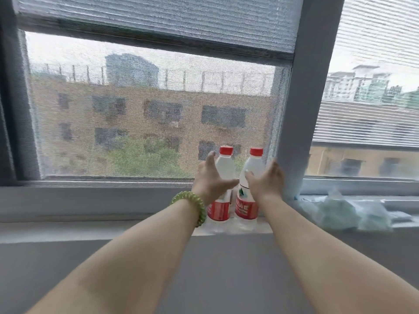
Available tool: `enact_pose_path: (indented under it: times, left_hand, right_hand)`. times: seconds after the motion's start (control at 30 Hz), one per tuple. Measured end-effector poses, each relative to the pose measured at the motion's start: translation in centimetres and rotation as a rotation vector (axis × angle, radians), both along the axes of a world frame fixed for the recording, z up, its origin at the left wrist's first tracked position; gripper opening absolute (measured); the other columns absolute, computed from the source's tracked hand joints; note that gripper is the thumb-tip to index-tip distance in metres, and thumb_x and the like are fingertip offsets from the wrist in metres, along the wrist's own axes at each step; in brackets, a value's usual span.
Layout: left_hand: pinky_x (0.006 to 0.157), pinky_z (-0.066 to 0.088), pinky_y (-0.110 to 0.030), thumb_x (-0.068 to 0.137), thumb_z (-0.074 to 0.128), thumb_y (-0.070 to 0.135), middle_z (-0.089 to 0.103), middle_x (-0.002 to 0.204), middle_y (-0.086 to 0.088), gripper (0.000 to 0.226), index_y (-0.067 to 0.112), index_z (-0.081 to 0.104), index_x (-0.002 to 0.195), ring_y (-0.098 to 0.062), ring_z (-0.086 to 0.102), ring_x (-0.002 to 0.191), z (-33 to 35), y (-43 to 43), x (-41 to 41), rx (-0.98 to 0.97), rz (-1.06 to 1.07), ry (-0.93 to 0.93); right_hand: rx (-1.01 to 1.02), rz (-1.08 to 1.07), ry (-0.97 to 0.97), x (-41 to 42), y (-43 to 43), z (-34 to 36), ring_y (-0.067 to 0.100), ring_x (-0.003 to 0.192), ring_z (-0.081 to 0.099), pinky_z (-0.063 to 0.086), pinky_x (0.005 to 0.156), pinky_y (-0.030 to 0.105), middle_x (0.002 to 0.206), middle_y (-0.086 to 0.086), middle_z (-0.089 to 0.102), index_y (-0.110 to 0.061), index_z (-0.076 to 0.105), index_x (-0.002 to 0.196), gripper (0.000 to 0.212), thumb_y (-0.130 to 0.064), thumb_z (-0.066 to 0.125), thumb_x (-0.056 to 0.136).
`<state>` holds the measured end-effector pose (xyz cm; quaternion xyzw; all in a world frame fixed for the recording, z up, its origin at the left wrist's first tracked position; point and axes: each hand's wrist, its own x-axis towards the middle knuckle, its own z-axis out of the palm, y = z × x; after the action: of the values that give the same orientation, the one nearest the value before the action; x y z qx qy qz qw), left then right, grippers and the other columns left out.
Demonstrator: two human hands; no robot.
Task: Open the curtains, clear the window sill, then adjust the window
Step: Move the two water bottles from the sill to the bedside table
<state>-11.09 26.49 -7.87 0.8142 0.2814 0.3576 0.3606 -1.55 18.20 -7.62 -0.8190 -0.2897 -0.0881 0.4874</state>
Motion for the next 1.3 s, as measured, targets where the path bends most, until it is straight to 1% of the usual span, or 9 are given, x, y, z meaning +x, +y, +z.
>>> enact_pose_path:
  times: [0.07,0.17,0.3,0.5,0.83,0.93,1.1,1.17,1.3]
  left_hand:
    - [0.100,0.041,-0.042,0.069,0.081,0.026,0.028,0.146,-0.010,0.103,0.025,0.013,0.147,-0.028,0.038,0.130,0.0,0.9,0.7,-0.066,-0.042,-0.021]
    - [0.098,0.042,-0.042,0.066,0.083,0.022,0.036,0.142,-0.012,0.107,0.025,0.013,0.146,-0.028,0.044,0.125,-0.2,2.6,1.8,-0.109,-0.097,-0.035]
    - [0.087,0.045,-0.031,0.066,0.083,0.019,0.049,0.127,-0.007,0.096,0.027,0.023,0.141,-0.021,0.052,0.108,-0.8,4.3,2.4,-0.070,-0.173,-0.036]
    - [0.087,0.052,-0.037,0.066,0.081,0.031,0.056,0.111,-0.003,0.082,0.022,0.033,0.132,-0.022,0.057,0.100,-1.1,4.8,3.2,0.087,-0.147,0.019]
    - [0.071,0.053,-0.033,0.068,0.076,0.044,0.049,0.120,-0.008,0.081,0.023,0.032,0.132,-0.020,0.052,0.087,-0.6,3.7,4.4,0.255,0.019,0.135]
    - [0.070,0.052,-0.032,0.068,0.076,0.044,0.048,0.122,-0.009,0.084,0.023,0.031,0.135,-0.020,0.052,0.090,-0.7,3.0,4.9,0.248,0.001,0.134]
    - [0.076,0.048,-0.032,0.068,0.078,0.037,0.047,0.122,-0.008,0.083,0.023,0.032,0.135,-0.019,0.050,0.096,-0.6,1.0,6.4,0.196,-0.053,0.089]
    - [0.081,0.051,-0.035,0.068,0.079,0.036,0.047,0.119,-0.006,0.085,0.021,0.030,0.136,-0.019,0.051,0.097,-0.5,-0.4,7.2,0.205,-0.055,0.085]
    - [0.078,0.049,-0.033,0.070,0.078,0.032,0.048,0.109,-0.005,0.085,0.017,0.026,0.134,-0.020,0.052,0.093,0.1,-3.4,8.7,0.237,-0.055,0.079]
  right_hand:
    - [-0.070,0.042,0.023,0.9,0.9,0.2,0.031,0.143,0.022,0.023,0.114,0.045,0.157,0.008,0.018,-0.017,0.000,0.151,0.088,-0.035,0.059,0.087]
    - [-0.123,0.077,0.095,2.1,2.6,0.3,0.034,0.144,0.020,0.022,0.116,0.050,0.159,0.005,0.012,-0.021,-0.007,0.150,0.095,-0.038,0.061,0.085]
    - [-0.059,0.053,0.113,3.0,4.0,0.0,0.035,0.138,0.030,0.031,0.111,0.053,0.152,0.010,0.026,-0.023,0.002,0.150,0.096,-0.032,0.068,0.081]
    - [-0.020,0.017,0.156,3.2,4.1,0.1,0.036,0.120,0.048,0.043,0.096,0.042,0.134,0.018,0.037,-0.015,0.029,0.137,0.074,-0.024,0.071,0.077]
    - [0.046,0.052,0.114,3.9,2.2,0.2,0.034,0.113,0.053,0.046,0.089,0.039,0.124,0.018,0.052,-0.010,0.038,0.129,0.066,-0.022,0.073,0.075]
    - [0.071,0.062,0.111,4.7,1.6,0.0,0.034,0.115,0.052,0.044,0.089,0.036,0.124,0.018,0.053,-0.010,0.039,0.128,0.065,-0.023,0.074,0.075]
    - [0.067,0.083,0.087,6.6,-0.4,-0.2,0.033,0.112,0.054,0.035,0.078,0.028,0.122,0.016,0.055,-0.012,0.040,0.127,0.063,-0.027,0.073,0.075]
    - [0.050,0.102,0.068,7.7,-1.8,-0.2,0.033,0.112,0.055,0.035,0.078,0.028,0.121,0.015,0.056,-0.012,0.039,0.127,0.062,-0.028,0.072,0.077]
    - [0.060,0.173,0.057,9.7,-4.9,-0.1,0.029,0.101,0.055,0.038,0.079,0.029,0.119,0.014,0.056,-0.016,0.037,0.128,0.062,-0.029,0.071,0.078]
